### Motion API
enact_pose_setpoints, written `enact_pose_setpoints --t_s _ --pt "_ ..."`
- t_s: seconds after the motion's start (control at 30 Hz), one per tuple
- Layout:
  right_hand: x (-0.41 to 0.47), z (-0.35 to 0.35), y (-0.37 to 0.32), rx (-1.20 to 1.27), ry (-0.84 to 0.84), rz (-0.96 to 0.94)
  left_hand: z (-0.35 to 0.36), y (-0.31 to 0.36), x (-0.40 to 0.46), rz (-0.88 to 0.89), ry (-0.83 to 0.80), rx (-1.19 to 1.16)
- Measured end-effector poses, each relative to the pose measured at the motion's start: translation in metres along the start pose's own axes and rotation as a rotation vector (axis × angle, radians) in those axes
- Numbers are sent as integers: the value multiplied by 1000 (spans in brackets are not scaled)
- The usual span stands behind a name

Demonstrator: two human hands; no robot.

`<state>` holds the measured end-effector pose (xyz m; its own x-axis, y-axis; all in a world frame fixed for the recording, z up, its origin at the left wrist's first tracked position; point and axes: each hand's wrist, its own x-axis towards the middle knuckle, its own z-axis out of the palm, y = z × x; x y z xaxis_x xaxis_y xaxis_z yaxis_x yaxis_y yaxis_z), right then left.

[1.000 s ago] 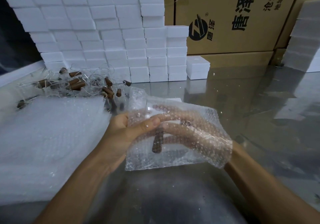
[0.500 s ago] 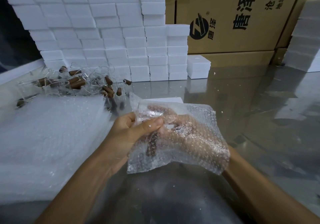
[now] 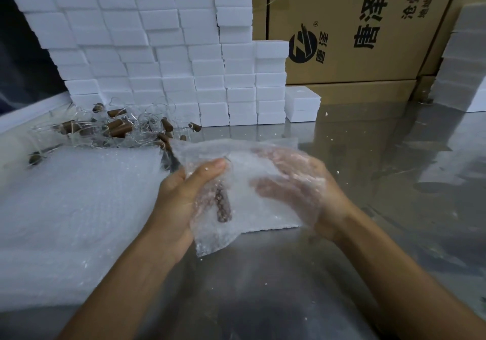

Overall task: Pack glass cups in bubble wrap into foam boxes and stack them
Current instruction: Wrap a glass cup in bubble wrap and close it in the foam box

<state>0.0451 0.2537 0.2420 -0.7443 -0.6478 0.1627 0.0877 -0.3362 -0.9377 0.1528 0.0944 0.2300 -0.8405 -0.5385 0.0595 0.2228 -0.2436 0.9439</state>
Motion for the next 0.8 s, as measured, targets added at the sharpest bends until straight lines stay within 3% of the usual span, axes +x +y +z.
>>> enact_pose_setpoints --t_s 0.07,0.13,0.2,0.3,0.47,0.57,0.67,0.8 --pt "4 -12 1 164 167 -21 -4 3 3 -20 49 -116" --pt "8 -23 1 202 362 -58 -4 4 4 -35 78 -222" --pt "13 -29 4 202 450 -47 -2 3 5 -33 84 -311" --pt "13 -20 12 217 412 54 -1 2 7 1 59 -419" --pt "4 5 21 238 128 230 4 2 4 46 1 -479" --pt "-4 20 27 243 12 242 9 -3 -1 39 -37 -419" --pt "-8 25 27 110 38 149 13 -8 -4 53 -26 -351" --pt "-4 20 25 32 206 13 13 -12 -5 100 -47 -231"
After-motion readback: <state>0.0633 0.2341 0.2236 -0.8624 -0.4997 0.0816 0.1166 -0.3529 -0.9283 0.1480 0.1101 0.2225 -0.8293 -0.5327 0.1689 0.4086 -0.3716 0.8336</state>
